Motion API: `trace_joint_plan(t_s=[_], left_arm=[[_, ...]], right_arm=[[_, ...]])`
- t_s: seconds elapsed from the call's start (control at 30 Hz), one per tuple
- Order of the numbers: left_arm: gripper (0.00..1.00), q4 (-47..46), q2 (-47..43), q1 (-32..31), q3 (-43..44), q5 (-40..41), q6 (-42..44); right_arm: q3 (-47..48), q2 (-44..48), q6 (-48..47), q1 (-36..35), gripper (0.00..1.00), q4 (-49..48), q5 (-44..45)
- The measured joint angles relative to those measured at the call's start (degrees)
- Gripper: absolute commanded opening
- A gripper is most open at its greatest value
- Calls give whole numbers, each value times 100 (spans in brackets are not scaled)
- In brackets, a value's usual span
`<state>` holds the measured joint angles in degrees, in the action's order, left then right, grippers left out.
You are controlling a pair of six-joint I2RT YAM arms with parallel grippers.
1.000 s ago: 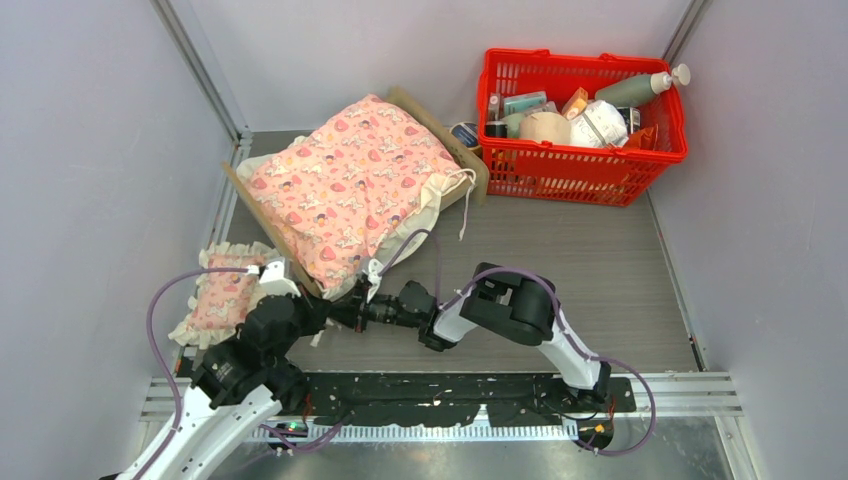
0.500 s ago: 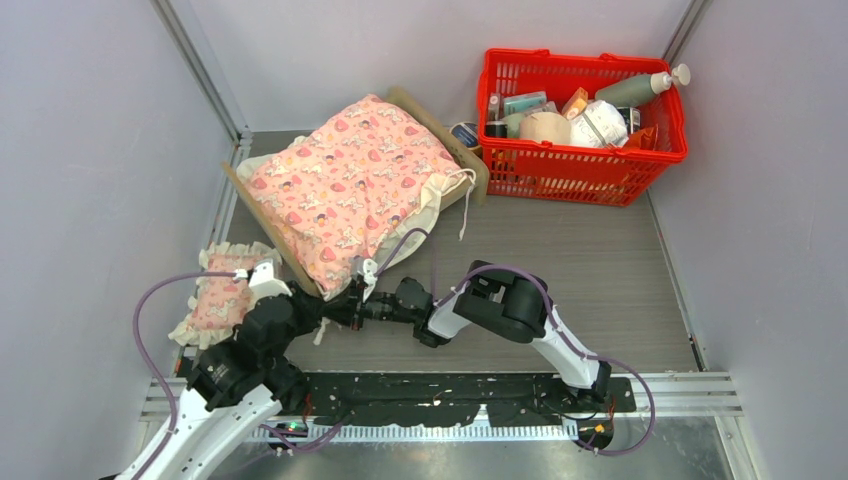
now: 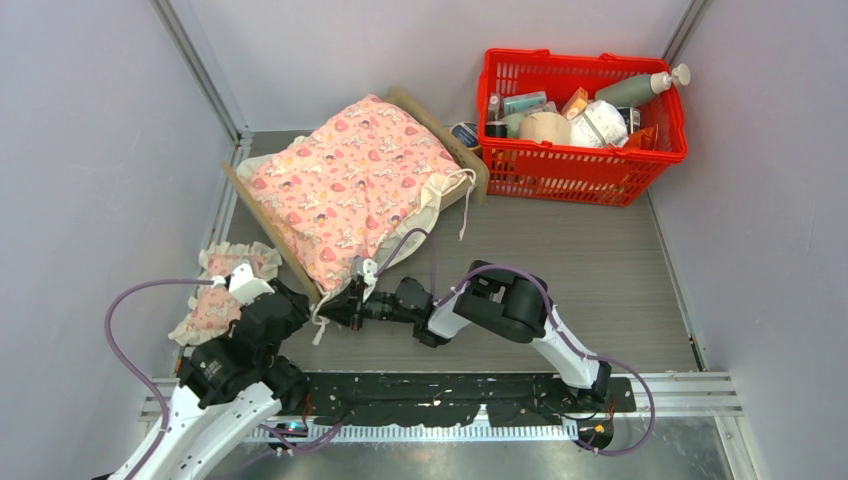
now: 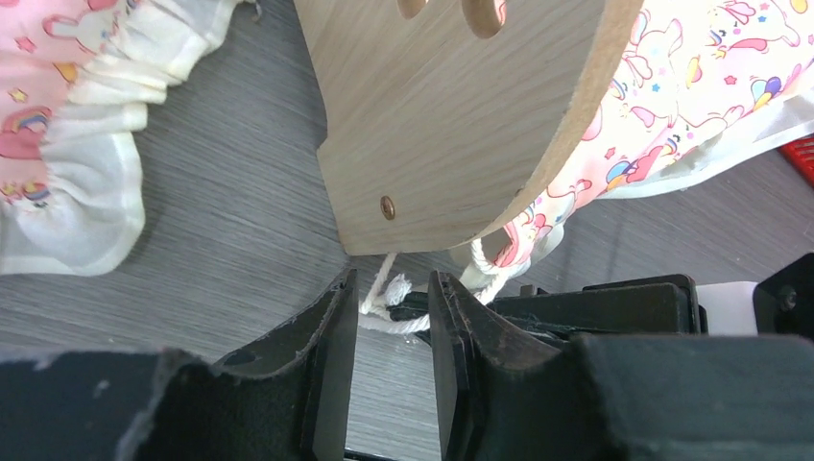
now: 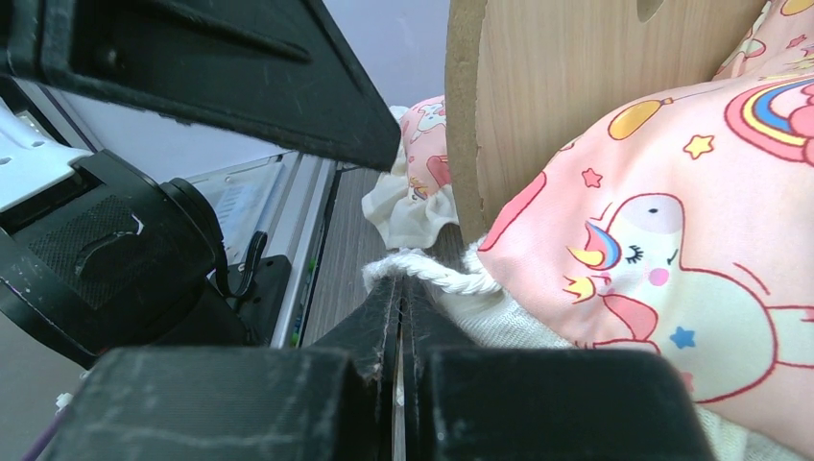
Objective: Set up the pet bed
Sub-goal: Tie the ropes to the bed frame.
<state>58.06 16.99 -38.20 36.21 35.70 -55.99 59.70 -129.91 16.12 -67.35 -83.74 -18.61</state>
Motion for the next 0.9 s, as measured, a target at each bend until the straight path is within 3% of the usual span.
trace_joint_plan(t_s=[0.63, 0.77, 0.9], left_arm=[[40, -203, 92, 0, -562, -299, -1287], [37, -221, 214, 0, -562, -308, -1368], [27, -203, 232, 0, -573, -297, -1545]], right_arm=[[0, 0, -103, 0, 5, -9, -59], [0, 0, -105, 0, 5, -11, -59], [0, 0, -109, 0, 5, -11, -59]])
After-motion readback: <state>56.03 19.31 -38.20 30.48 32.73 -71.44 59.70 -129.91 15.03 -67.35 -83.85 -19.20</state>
